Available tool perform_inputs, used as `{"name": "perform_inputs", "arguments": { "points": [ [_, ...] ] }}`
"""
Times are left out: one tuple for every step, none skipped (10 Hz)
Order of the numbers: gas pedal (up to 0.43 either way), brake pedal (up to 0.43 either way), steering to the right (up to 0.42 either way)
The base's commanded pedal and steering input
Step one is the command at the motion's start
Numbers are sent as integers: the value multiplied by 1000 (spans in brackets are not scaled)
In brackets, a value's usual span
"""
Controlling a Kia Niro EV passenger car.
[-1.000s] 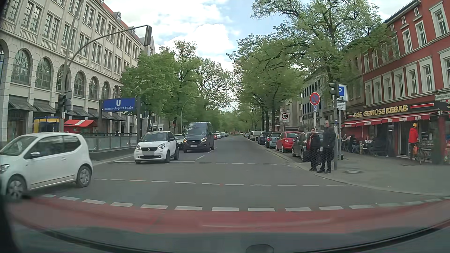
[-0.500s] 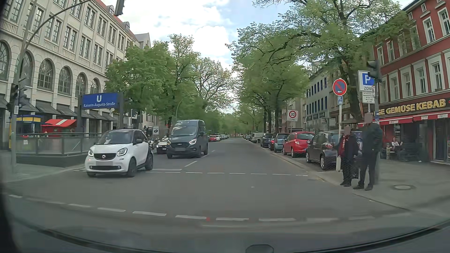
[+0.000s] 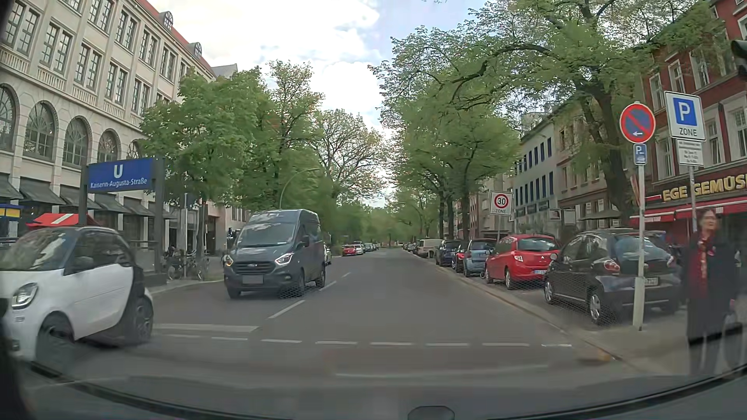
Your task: Follow the waypoints while adhering to traffic rules and regulations
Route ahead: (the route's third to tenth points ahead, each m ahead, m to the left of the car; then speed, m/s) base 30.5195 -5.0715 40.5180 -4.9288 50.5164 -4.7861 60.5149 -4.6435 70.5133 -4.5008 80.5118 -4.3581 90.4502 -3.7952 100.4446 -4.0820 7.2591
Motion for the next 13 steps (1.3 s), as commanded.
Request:
{"name": "perform_inputs", "arguments": {
  "points": [
    [299, 18, 1],
    [299, 18, 0],
    [299, 18, 0],
    [299, 18, 1],
    [299, 18, 0],
    [299, 18, 0],
    [299, 18, 0],
    [311, 18, 0],
    [311, 18, 0],
    [311, 18, -1],
    [311, 18, -1],
    [311, 18, -1],
    [311, 18, -1]
  ]
}}
